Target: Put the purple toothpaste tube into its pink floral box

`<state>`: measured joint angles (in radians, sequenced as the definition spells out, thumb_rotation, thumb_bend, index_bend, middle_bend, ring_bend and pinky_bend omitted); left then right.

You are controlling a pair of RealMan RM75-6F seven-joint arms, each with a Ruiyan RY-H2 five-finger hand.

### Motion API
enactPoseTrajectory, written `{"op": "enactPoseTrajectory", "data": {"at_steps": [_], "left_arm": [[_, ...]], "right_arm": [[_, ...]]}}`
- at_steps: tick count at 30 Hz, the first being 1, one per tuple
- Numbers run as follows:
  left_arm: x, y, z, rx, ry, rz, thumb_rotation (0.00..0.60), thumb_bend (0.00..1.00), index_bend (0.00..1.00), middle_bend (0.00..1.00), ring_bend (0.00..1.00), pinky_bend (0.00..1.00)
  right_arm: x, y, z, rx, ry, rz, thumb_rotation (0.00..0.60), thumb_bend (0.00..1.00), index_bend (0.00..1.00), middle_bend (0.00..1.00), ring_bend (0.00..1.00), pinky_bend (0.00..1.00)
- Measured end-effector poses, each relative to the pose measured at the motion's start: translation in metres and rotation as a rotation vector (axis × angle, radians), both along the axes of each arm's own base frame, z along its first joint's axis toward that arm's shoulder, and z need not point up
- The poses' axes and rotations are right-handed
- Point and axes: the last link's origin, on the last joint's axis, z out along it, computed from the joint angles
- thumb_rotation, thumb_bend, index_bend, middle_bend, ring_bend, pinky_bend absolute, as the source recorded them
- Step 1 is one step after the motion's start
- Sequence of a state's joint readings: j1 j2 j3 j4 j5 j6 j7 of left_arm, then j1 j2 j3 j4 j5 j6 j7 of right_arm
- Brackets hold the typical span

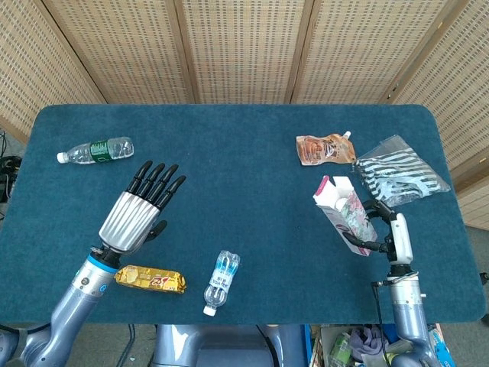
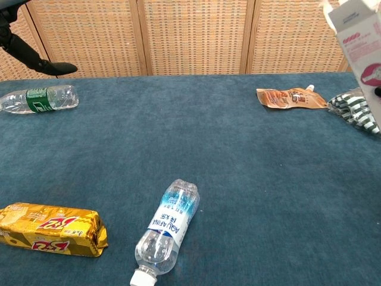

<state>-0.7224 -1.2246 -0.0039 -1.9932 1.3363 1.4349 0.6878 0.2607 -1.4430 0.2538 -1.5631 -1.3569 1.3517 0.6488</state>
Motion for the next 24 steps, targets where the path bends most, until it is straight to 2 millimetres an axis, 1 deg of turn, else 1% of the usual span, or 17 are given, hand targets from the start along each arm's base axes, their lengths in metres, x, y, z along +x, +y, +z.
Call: {"op": "enactPoseTrajectory", "data": {"at_steps": [5, 10, 13, 15, 18, 19, 20, 24], "left_arm": [[-0.013, -0.001, -0.003, -0.02, 0.019, 0.042, 0.6, 0.26, 0.0, 0.0, 0.0, 0.0], [-0.028, -0.007, -0.004, -0.03, -0.011, 0.082, 0.6, 0.26, 0.0, 0.0, 0.0, 0.0], [-0.041, -0.013, -0.005, -0.035, -0.037, 0.108, 0.6, 0.26, 0.0, 0.0, 0.0, 0.0], [-0.052, -0.018, -0.006, -0.034, -0.046, 0.123, 0.6, 0.26, 0.0, 0.0, 0.0, 0.0], [-0.066, -0.024, -0.008, -0.032, -0.051, 0.14, 0.6, 0.26, 0.0, 0.0, 0.0, 0.0], [-0.069, -0.025, -0.009, -0.032, -0.054, 0.146, 0.6, 0.26, 0.0, 0.0, 0.0, 0.0], [-0.073, -0.027, -0.009, -0.033, -0.058, 0.154, 0.6, 0.26, 0.0, 0.0, 0.0, 0.0], [-0.086, -0.031, -0.011, -0.034, -0.07, 0.177, 0.6, 0.26, 0.0, 0.0, 0.0, 0.0]], "right_arm": [[-0.016, 0.004, 0.0, 0.011, 0.3, -0.038, 0.6, 0.01, 0.62, 0.57, 0.39, 0.47], [-0.034, 0.011, 0.0, 0.044, 0.589, -0.086, 0.6, 0.01, 0.62, 0.56, 0.39, 0.47], [-0.046, 0.018, -0.003, 0.091, 0.718, -0.123, 0.6, 0.01, 0.62, 0.56, 0.39, 0.47], [-0.055, 0.022, -0.007, 0.131, 0.773, -0.147, 0.6, 0.01, 0.62, 0.55, 0.39, 0.47], [-0.069, 0.03, -0.012, 0.184, 0.838, -0.18, 0.6, 0.01, 0.62, 0.51, 0.38, 0.46], [-0.073, 0.032, -0.014, 0.198, 0.852, -0.188, 0.6, 0.01, 0.62, 0.5, 0.37, 0.45], [-0.075, 0.033, -0.016, 0.208, 0.858, -0.193, 0.6, 0.01, 0.6, 0.46, 0.34, 0.42], [-0.08, 0.038, -0.023, 0.259, 0.854, -0.2, 0.6, 0.01, 0.44, 0.28, 0.14, 0.26]]}}
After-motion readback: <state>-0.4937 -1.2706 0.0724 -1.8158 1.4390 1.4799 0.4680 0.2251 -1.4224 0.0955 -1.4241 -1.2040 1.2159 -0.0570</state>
